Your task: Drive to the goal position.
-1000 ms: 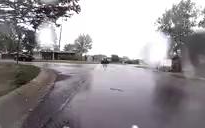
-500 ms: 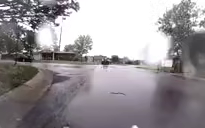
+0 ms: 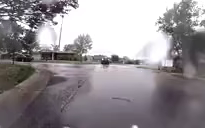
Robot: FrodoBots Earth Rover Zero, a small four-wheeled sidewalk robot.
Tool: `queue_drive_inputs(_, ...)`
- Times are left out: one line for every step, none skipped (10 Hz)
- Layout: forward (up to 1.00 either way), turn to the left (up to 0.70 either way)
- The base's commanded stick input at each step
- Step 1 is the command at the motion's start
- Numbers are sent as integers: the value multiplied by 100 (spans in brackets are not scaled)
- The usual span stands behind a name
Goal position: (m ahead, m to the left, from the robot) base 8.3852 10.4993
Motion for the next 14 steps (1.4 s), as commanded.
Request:
queue_drive_inputs(50,-1)
queue_drive_inputs(50,-1)
queue_drive_inputs(50,-1)
queue_drive_inputs(50,17)
queue_drive_inputs(50,49)
queue_drive_inputs(50,49)
queue_drive_inputs(50,49)
queue_drive_inputs(50,40)
queue_drive_inputs(50,-1)
queue_drive_inputs(50,-1)
queue_drive_inputs(50,-1)
queue_drive_inputs(50,-1)
queue_drive_inputs(50,-1)
queue_drive_inputs(50,-1)
